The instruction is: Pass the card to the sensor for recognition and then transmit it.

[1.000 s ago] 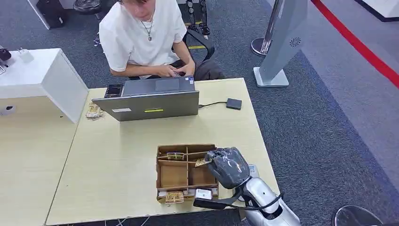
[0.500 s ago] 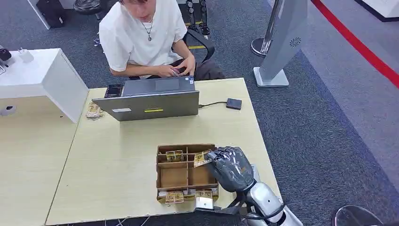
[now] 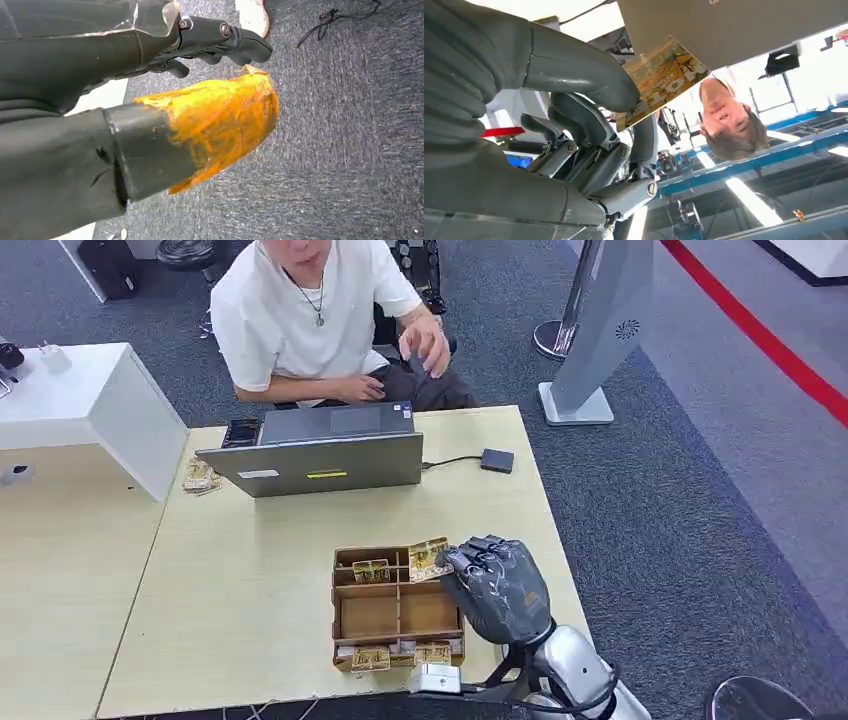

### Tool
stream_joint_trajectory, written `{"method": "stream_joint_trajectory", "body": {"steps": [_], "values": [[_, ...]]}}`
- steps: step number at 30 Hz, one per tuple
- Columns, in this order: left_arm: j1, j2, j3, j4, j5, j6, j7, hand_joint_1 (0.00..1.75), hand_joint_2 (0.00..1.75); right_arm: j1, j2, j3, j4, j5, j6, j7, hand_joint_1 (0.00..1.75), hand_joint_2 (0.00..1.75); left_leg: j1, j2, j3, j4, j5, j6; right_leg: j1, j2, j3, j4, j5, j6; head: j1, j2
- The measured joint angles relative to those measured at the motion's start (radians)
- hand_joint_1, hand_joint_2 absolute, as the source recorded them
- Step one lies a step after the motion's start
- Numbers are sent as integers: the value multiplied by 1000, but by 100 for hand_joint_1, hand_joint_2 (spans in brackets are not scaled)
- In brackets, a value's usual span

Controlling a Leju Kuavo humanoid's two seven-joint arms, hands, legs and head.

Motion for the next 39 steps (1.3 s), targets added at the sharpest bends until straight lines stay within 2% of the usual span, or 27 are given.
{"method": "stream_joint_trajectory", "body": {"steps": [5, 11, 15, 22, 23, 24, 28, 29, 33, 39], "values": [[0, 0, -3, 0, -7, 0, 0, 0, 0, -28, 51, -29, -1, -1, -1, -52, 175, 175, 0, 0, 0, 0, 0, 0, 0, 0, 0, 0, 0, 0, 0, 0], [0, 0, -20, 0, -25, 0, 6, 0, 0, -108, 143, -91, 34, 24, -1, -63, 175, 175, 0, 0, 0, 0, 1, 0, 0, 0, 0, 0, 0, 0, 0, 0], [-1, 0, -28, 0, -35, 0, 11, 0, 0, -191, 197, -112, 120, 54, -1, -5, 175, 175, 0, 0, 0, 0, 1, 0, 0, 0, 0, 1, 1, -1, 0, 0], [-3, 0, -47, 0, -40, -1, 21, 0, 0, -318, 249, -119, 294, 53, -1, 69, 175, 175, 0, 0, 0, 0, 1, 0, 0, 1, -1, 1, 2, -1, 0, 0], [-3, 0, -51, 0, -41, -1, 23, 0, 0, -340, 258, -118, 322, 59, -2, 80, 164, 175, 0, 0, -1, 0, 2, 0, 0, 0, -1, 1, 1, -1, 1, 0], [-3, 0, -53, 0, -41, -1, 23, 0, 0, -365, 267, -117, 354, 64, -2, 89, 26, 175, 0, 0, 0, 0, 2, 0, 0, 0, -1, 1, 2, -1, 0, 0], [-3, 0, -60, 0, -37, -1, 25, 0, 0, -435, 296, -107, 476, 60, 4, 127, 26, 175, 0, 0, -1, 0, 2, -1, 0, 0, -1, 1, 2, -1, 0, 0], [-3, 0, -60, 0, -36, -1, 25, 0, 0, -444, 300, -105, 496, 57, 6, 130, 0, 175, 0, 0, -1, 0, 2, -1, 0, 0, -1, 1, 2, -1, 0, 0], [-3, 0, -61, 0, -36, -2, 26, 0, 0, -469, 312, -99, 556, 35, 12, 136, 0, 175, 0, -1, -1, 0, 2, -1, 0, 0, -1, 1, 1, -1, 0, 0], [-2, 0, -61, 0, -33, -2, 26, 0, 0, -460, 312, -95, 573, -20, 7, 124, 0, 175, 0, -1, -1, 0, 2, -1, 0, 0, -2, 1, 1, -1, 0, 0]]}}
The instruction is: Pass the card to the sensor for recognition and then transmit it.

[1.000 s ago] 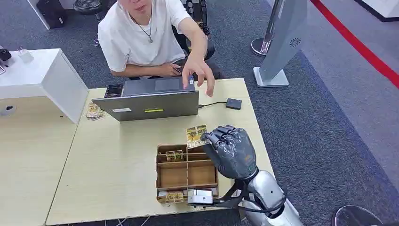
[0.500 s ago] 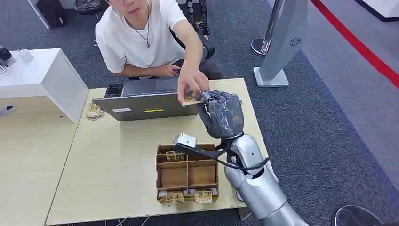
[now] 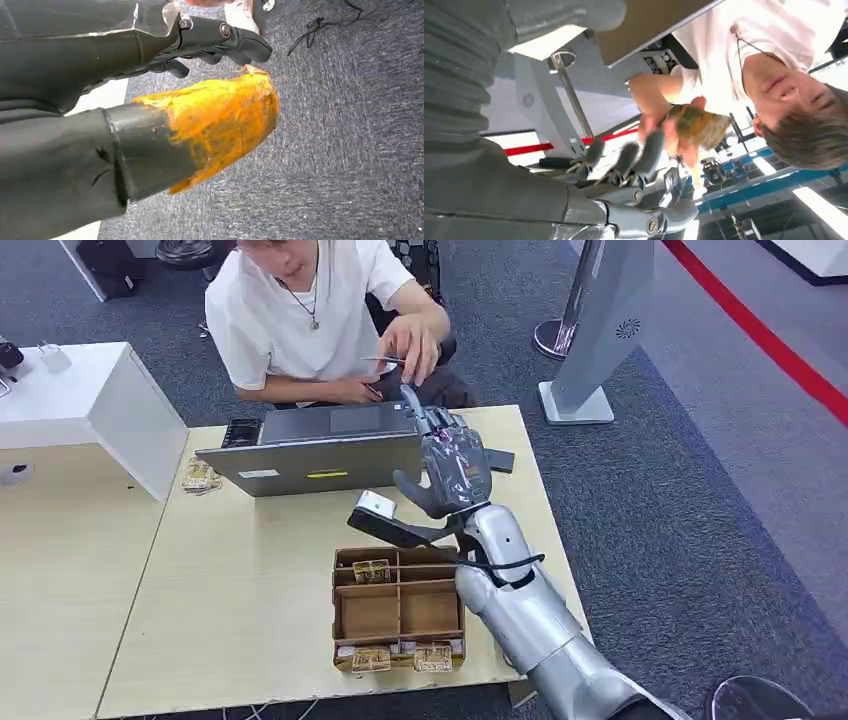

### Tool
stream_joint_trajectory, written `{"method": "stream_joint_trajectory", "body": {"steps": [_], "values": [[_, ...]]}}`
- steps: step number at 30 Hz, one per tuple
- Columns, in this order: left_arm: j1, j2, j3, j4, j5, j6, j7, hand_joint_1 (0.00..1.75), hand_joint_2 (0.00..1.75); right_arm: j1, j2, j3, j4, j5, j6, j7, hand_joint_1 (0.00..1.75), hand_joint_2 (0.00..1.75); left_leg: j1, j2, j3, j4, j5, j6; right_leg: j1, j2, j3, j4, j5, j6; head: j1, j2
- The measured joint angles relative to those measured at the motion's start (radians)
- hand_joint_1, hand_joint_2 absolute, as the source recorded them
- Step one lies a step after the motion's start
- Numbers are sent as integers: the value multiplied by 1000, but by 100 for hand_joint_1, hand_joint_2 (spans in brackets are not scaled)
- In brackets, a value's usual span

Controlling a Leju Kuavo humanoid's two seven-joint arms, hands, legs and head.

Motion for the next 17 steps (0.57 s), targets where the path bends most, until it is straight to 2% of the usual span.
{"method": "stream_joint_trajectory", "body": {"steps": [11, 17], "values": [[2, 0, 0, 0, 27, 1, -2, 0, 0, 112, -13, 4, -132, -156, 2, -76, 0, 175, 0, 0, 0, 0, 0, 0, 0, 0, -1, 0, 0, 0, 0, 0], [2, 0, 0, 0, 39, 2, -3, 0, 0, 199, -30, 8, -263, -371, 93, -146, 0, 175, 0, 0, -1, 0, 0, 0, 0, 0, -1, 0, 0, 0, 0, 0]]}}
